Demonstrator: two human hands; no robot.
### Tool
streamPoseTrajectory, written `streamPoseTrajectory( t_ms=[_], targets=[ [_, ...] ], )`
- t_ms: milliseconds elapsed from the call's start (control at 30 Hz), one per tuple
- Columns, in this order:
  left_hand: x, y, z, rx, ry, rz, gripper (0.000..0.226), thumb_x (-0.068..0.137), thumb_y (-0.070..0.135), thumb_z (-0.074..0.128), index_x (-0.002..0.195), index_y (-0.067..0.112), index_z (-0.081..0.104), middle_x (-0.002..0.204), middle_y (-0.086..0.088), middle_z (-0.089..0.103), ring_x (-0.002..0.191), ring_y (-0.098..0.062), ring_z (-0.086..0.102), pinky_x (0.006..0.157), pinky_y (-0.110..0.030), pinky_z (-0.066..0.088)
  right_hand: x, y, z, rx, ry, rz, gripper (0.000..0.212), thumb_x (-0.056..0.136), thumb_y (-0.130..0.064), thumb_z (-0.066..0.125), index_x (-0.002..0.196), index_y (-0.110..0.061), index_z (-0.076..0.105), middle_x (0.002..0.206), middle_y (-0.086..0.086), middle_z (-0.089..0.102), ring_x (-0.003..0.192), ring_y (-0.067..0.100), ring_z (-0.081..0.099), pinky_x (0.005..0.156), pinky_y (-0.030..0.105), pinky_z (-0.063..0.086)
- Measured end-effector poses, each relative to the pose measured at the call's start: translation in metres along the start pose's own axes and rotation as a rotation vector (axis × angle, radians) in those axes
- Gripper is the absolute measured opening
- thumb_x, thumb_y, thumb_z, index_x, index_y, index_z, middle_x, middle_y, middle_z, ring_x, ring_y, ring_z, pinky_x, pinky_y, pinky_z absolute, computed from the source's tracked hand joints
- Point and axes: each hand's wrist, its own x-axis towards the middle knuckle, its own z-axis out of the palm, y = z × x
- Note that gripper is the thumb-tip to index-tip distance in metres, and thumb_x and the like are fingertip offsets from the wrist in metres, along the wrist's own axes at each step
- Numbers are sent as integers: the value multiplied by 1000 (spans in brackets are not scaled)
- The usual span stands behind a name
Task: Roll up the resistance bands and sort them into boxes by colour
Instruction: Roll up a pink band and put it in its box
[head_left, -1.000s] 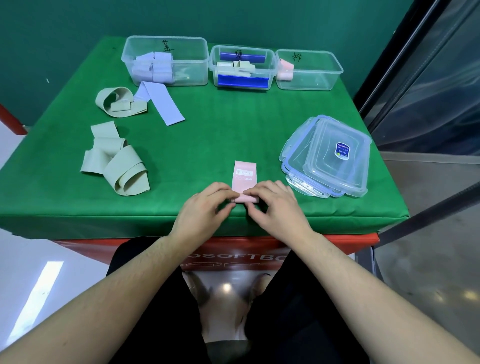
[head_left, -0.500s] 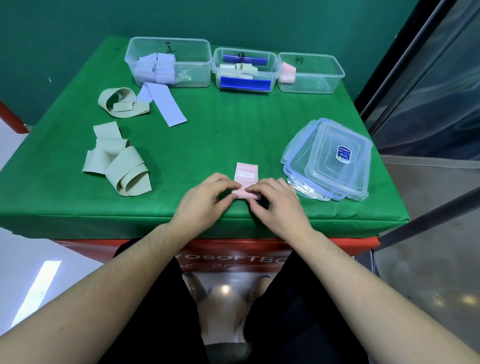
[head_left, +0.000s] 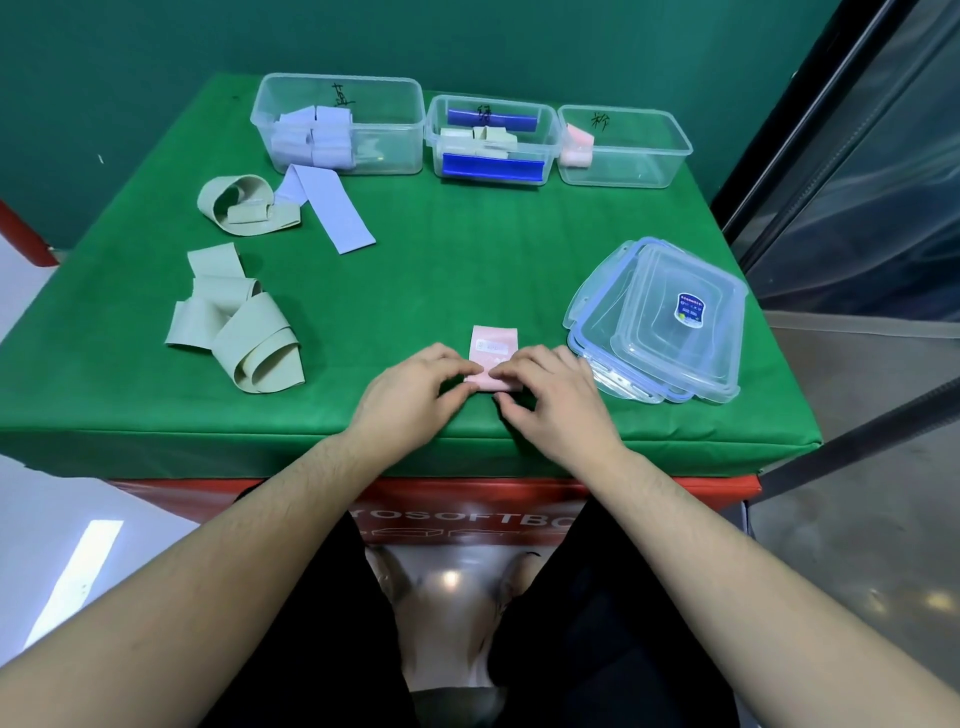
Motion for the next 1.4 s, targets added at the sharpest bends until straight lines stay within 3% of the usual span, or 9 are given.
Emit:
streamPoseTrajectory(
  t_ms=[200, 333, 600, 900, 1067, 1400],
  targets=[
    [-5, 5, 1, -4, 72, 15, 24, 90, 37, 66, 114, 34, 66, 115, 20, 55, 69, -5, 47, 66, -28, 47, 7, 1, -1, 30, -50, 37, 23, 85, -31, 69, 107, -29, 70, 103, -13, 64, 93, 17, 51, 83, 40, 42],
    [-7, 8, 3, 60, 55, 27, 25, 90, 37, 65, 115, 36, 64, 116, 21, 57, 84, -10, 61, 67, -30, 50, 10, 2, -1, 29, -57, 27, 25, 84, -31, 69, 109, -29, 70, 103, -13, 64, 93, 17, 51, 85, 38, 42],
    [-1, 11, 3, 103, 73, -2, 24, 93, 43, 60, 116, 37, 63, 116, 21, 58, 94, -9, 63, 69, -29, 50, 7, 6, 0, 36, -20, 29, 23, 85, -28, 71, 108, -29, 68, 104, -13, 63, 95, 19, 52, 84, 39, 42],
    [-32, 15, 3, 68, 119, 29, 19, 92, 40, 64, 110, 35, 67, 109, 21, 61, 80, -3, 58, 61, -27, 50, -18, -2, -5, 22, 28, -50, 21, 84, -29, 70, 105, -29, 70, 100, -14, 63, 89, 17, 51, 78, 37, 39],
    [-49, 19, 8, -6, 161, 18, 15, 89, 37, 69, 103, 33, 69, 104, 20, 64, 74, 6, 42, 58, -25, 48, -35, -3, -8, 49, 15, -54, 22, 83, -30, 68, 105, -30, 70, 101, -16, 62, 89, 16, 50, 77, 32, 36],
    [-40, 17, 6, -7, 96, -38, 26, 94, 47, 59, 116, 36, 67, 108, 21, 57, 68, -2, 45, 67, -29, 49, -31, -5, -6, 10, 48, -67, 22, 83, -31, 70, 105, -29, 69, 102, -13, 61, 90, 18, 50, 77, 34, 37]
  ],
)
